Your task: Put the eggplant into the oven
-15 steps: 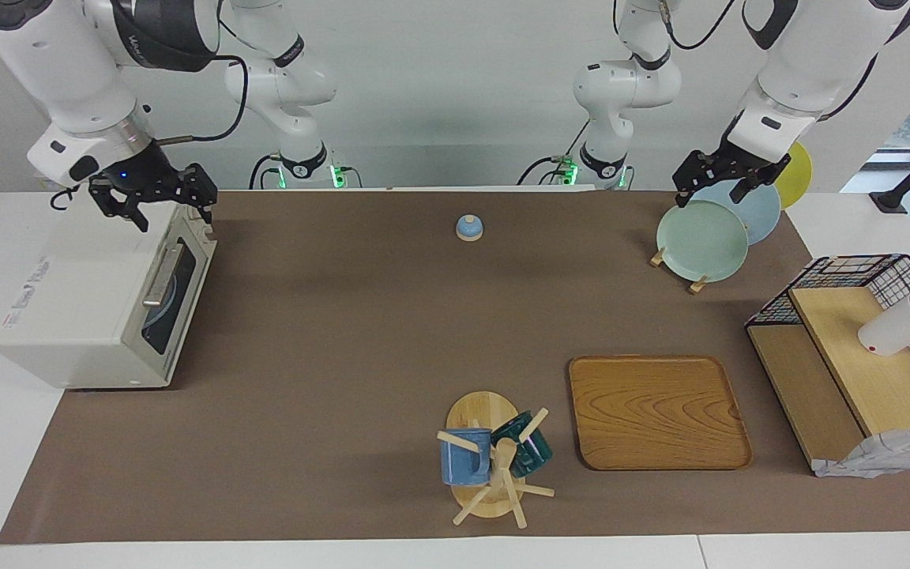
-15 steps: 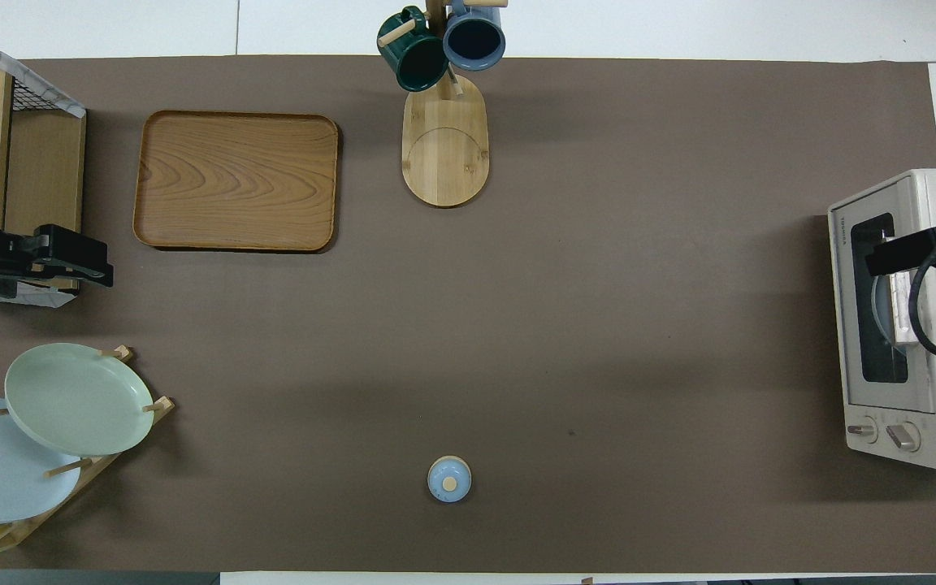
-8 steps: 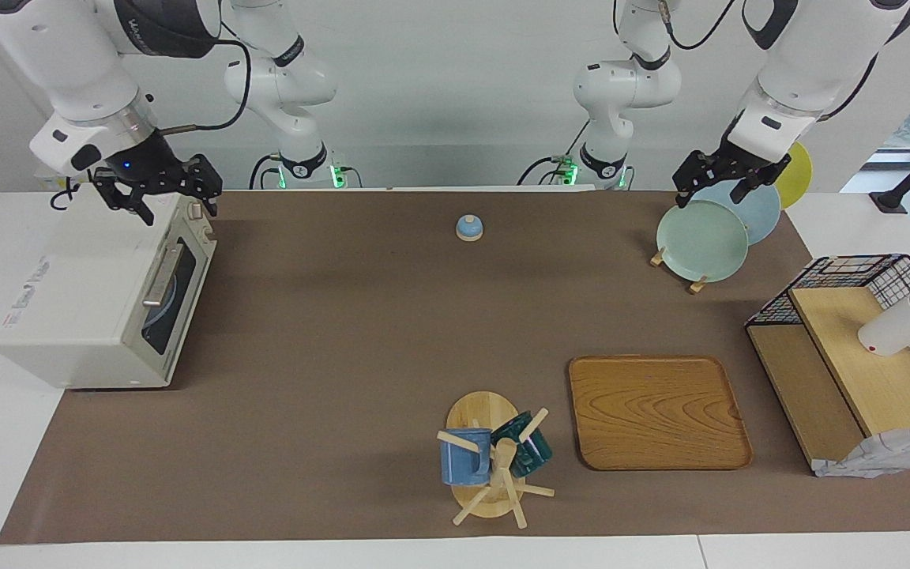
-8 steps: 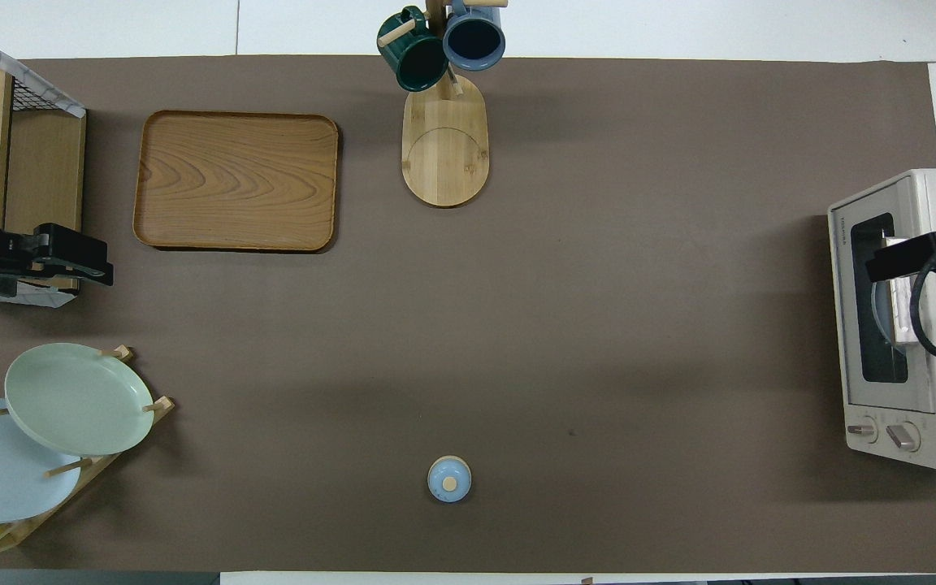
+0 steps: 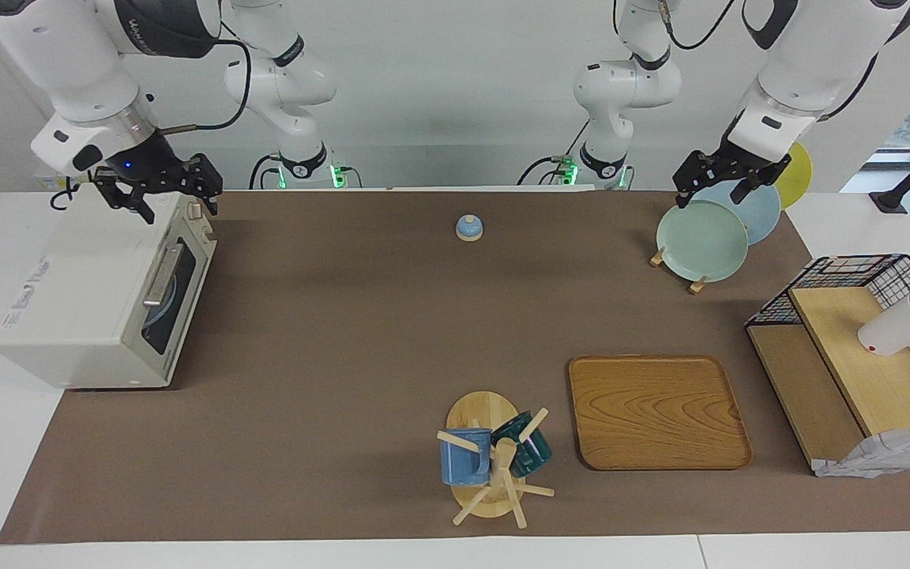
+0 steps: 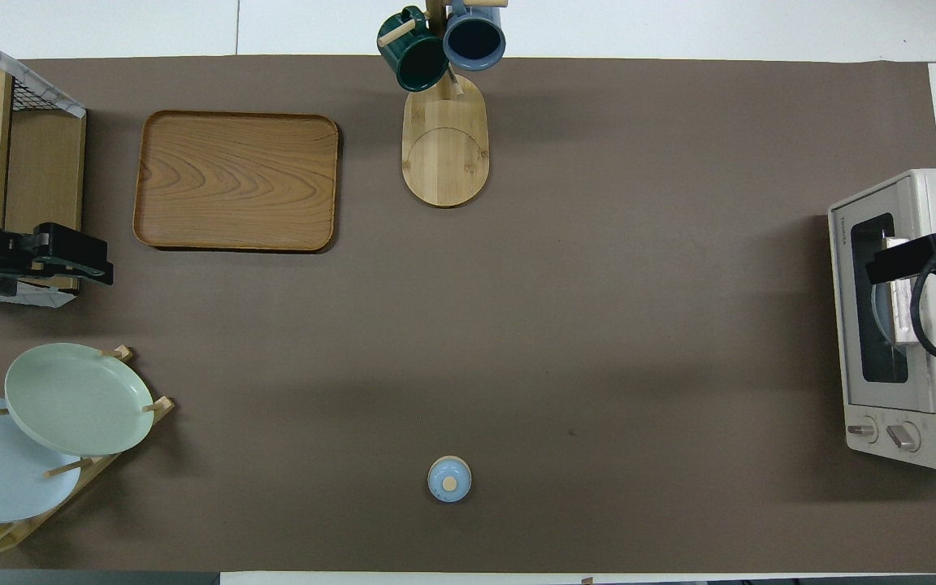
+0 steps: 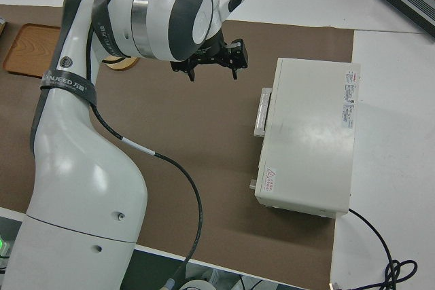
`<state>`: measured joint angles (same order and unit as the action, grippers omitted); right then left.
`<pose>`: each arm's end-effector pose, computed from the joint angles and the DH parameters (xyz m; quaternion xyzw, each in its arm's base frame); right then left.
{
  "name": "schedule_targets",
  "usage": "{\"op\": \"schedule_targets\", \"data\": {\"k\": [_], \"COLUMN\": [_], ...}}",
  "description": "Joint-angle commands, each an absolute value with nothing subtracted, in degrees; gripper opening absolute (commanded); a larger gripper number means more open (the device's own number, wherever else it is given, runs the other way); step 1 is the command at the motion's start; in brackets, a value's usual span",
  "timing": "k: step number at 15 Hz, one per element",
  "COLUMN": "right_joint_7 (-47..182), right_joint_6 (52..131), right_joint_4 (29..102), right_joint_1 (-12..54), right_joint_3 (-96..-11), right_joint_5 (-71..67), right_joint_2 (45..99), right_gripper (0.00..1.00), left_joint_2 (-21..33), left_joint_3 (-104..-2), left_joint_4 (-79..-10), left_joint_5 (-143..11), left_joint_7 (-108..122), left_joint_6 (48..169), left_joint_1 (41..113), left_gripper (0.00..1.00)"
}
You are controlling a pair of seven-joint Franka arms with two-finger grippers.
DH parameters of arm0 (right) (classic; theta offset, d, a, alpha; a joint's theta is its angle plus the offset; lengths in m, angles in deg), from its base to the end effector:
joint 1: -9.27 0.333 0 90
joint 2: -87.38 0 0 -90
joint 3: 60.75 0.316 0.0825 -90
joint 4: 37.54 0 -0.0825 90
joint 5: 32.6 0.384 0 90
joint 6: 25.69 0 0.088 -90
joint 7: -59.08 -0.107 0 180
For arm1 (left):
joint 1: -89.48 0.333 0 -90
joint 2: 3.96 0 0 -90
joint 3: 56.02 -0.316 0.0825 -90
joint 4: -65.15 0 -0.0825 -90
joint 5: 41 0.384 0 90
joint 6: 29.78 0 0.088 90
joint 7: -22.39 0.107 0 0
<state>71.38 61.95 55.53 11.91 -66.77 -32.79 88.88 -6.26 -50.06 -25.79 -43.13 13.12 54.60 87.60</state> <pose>0.5398 -0.0330 0.6101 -0.9964 -0.0778 0.0341 0.0044 0.5258 -0.0779 0.6303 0.9991 0.0115 -0.0393 0.0107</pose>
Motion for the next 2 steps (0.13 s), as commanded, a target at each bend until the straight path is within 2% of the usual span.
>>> {"op": "schedule_targets", "data": {"k": [1, 2], "right_joint_7": [70.24, 70.24], "right_joint_6": [60.61, 60.61], "right_joint_4": [54.83, 54.83], "right_joint_1": [11.74, 11.74], "right_joint_3": [-66.56, -66.56], "right_joint_5": [-33.48, -33.48], "right_joint_2": [88.96, 88.96], "right_gripper": [1.00, 1.00], "left_joint_2": [-6.69, -6.69], "left_joint_3": [-49.69, -49.61], "left_joint_4": [-25.82, -25.82], "left_joint_5": [-43.73, -43.73], "left_joint_7": [12.72, 12.72], "left_joint_6": [55.21, 55.21], "left_joint_1": [88.43, 88.43], "left_gripper": [1.00, 1.00]}}
